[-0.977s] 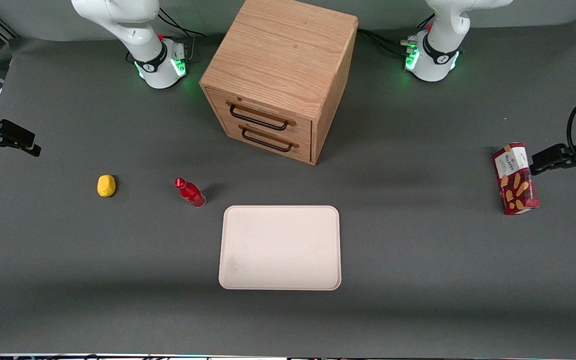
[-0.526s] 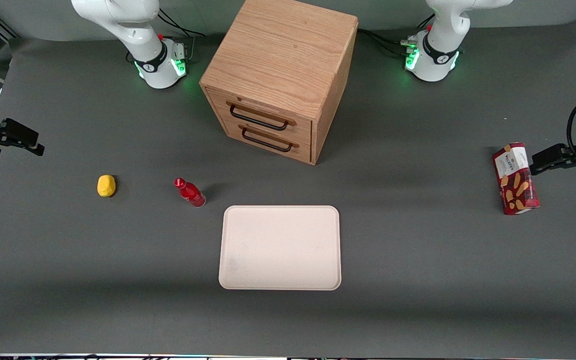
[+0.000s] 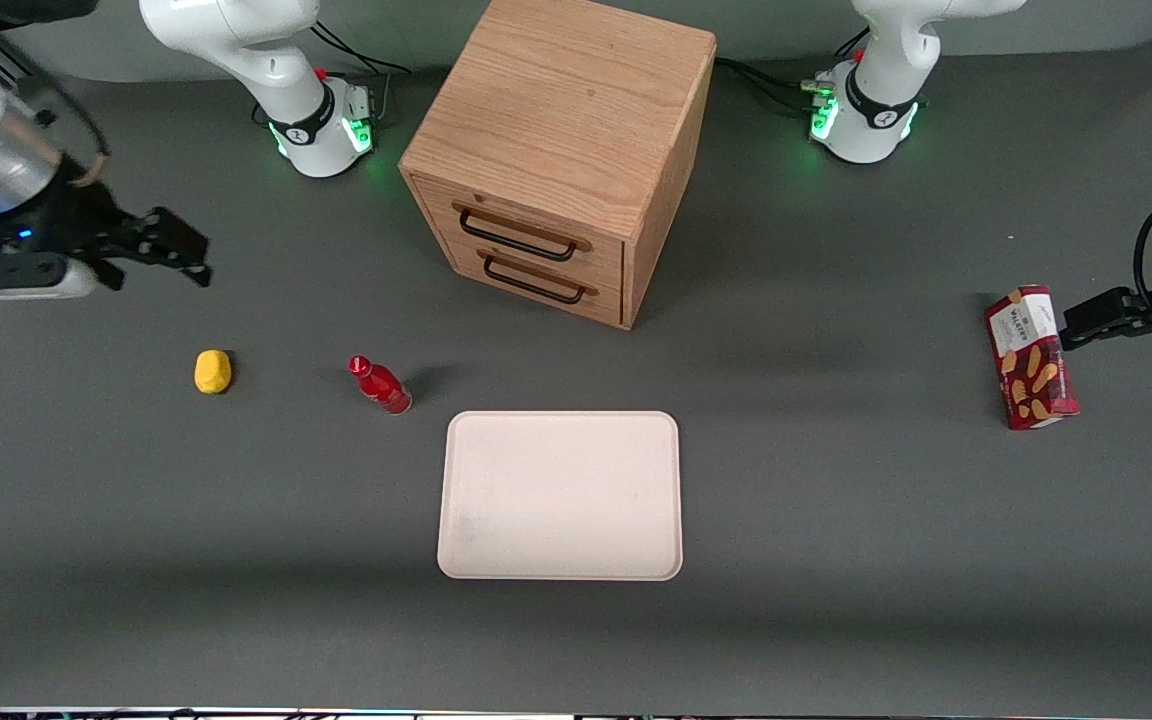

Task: Place coke bottle on tray

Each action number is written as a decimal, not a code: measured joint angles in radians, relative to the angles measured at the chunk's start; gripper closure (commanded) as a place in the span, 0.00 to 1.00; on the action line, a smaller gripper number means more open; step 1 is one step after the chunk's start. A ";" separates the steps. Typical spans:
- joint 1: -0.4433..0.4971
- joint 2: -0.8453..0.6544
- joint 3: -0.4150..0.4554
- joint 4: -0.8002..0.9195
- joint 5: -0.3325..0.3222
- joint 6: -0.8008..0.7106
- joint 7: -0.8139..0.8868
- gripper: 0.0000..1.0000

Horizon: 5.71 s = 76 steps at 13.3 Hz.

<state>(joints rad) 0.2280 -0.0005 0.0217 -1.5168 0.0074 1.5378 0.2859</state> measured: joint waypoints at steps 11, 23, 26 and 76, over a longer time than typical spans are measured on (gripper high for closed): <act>0.116 -0.070 -0.018 -0.111 0.000 -0.058 -0.073 0.00; 0.115 0.017 -0.025 -0.302 0.015 0.297 -0.073 0.00; 0.114 0.052 -0.027 -0.348 0.015 0.395 -0.073 0.00; 0.086 0.223 -0.024 0.111 0.020 0.109 -0.053 1.00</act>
<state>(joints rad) 0.3141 0.2222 -0.0022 -1.4057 0.0275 1.6472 0.2327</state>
